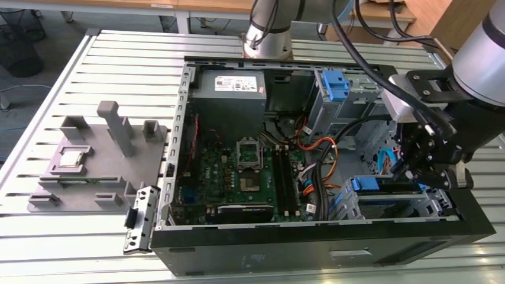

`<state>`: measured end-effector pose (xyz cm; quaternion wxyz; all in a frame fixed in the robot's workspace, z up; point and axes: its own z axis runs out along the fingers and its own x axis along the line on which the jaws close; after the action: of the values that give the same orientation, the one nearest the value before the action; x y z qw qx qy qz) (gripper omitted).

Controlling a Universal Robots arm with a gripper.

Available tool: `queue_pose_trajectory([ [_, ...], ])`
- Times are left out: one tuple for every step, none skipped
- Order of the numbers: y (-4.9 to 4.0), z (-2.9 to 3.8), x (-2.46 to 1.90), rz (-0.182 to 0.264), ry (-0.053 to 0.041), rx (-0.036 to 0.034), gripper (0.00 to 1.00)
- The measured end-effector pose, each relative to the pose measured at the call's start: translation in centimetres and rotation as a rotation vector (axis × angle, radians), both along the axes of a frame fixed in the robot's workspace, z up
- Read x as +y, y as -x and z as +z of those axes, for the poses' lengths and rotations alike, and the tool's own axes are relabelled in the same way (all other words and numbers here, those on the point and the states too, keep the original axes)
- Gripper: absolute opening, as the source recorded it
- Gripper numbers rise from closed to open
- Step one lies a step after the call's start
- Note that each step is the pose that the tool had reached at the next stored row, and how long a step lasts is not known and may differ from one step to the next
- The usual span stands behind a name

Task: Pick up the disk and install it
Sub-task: 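Insert the first disk wire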

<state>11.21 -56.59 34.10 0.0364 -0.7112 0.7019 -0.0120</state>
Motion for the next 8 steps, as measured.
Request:
queue_pose_trajectory([
  [0.15, -0.03, 0.00, 0.000, 0.0000, -0.0040, 0.16],
  [0.27, -0.09, 0.00, 0.001, -0.0002, -0.0080, 0.16],
  [0.36, -0.14, 0.00, 0.002, -0.0003, -0.0117, 0.16],
  [0.37, -0.14, -0.01, 0.003, -0.0001, -0.0127, 0.16],
  [0.37, -0.14, -0.01, 0.003, 0.0000, -0.0128, 0.16],
  [0.39, -0.14, -0.01, 0.003, 0.0002, -0.0133, 0.16],
  [0.46, -0.19, 0.00, 0.003, -0.0002, -0.0147, 0.16],
  [0.54, -0.24, 0.00, 0.004, -0.0001, -0.0167, 0.16],
])
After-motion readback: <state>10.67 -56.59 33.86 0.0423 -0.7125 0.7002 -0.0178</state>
